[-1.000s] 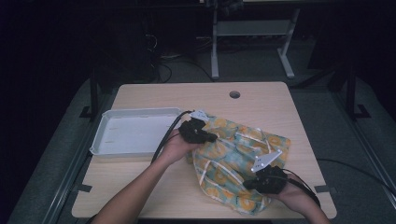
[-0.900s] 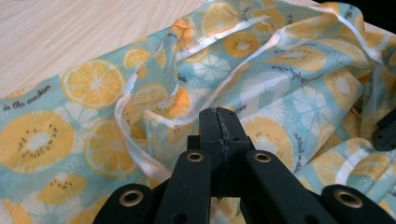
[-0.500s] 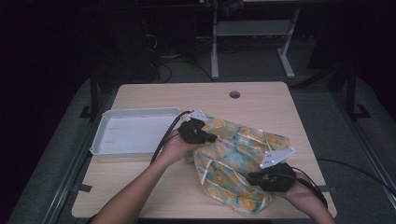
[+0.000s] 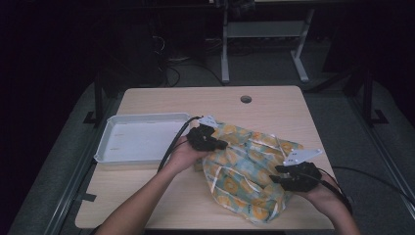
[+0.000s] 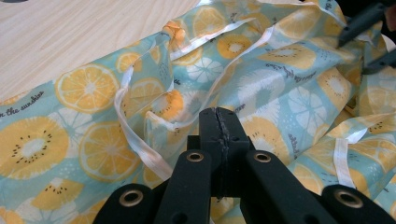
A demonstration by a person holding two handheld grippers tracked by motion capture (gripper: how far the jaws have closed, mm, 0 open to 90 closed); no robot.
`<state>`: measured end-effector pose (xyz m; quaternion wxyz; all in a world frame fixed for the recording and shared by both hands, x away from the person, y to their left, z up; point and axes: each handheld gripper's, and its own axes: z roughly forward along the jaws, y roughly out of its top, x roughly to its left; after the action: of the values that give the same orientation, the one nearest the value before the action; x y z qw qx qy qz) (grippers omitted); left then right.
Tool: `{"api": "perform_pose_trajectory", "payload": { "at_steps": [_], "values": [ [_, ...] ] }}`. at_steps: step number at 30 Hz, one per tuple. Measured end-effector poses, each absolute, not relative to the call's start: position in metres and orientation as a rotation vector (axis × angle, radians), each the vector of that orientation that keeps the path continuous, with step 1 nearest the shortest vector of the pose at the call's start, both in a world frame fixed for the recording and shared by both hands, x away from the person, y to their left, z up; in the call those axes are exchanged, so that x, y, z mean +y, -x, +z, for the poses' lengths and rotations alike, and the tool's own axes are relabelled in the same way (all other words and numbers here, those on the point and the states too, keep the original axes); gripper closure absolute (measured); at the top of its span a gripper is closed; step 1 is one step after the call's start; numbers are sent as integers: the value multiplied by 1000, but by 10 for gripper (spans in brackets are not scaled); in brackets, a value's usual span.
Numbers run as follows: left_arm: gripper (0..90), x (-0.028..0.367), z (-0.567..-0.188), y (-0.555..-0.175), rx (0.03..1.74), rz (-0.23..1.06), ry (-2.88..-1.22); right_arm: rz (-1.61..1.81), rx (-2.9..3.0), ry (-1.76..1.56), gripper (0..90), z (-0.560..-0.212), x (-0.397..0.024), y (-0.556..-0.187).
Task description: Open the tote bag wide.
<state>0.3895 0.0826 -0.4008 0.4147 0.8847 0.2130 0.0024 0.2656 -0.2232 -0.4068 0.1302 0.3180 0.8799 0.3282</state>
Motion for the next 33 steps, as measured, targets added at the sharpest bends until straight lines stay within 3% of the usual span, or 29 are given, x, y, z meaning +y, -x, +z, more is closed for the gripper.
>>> {"api": "perform_pose_trajectory", "payload": {
  "at_steps": [5, 28, 33],
  "values": [
    [900, 82, -402, -389, 536, 4, -2223, 1010, 2610, -864, 632, -403, -208, -257],
    [900, 77, -409, -387, 506, 4, -2278, 717, 2729, -913, 599, -443, -194, -270],
    [900, 76, -410, -386, 503, 3, -2281, 687, 2740, -932, 672, -449, -192, -273]
  ]
}}
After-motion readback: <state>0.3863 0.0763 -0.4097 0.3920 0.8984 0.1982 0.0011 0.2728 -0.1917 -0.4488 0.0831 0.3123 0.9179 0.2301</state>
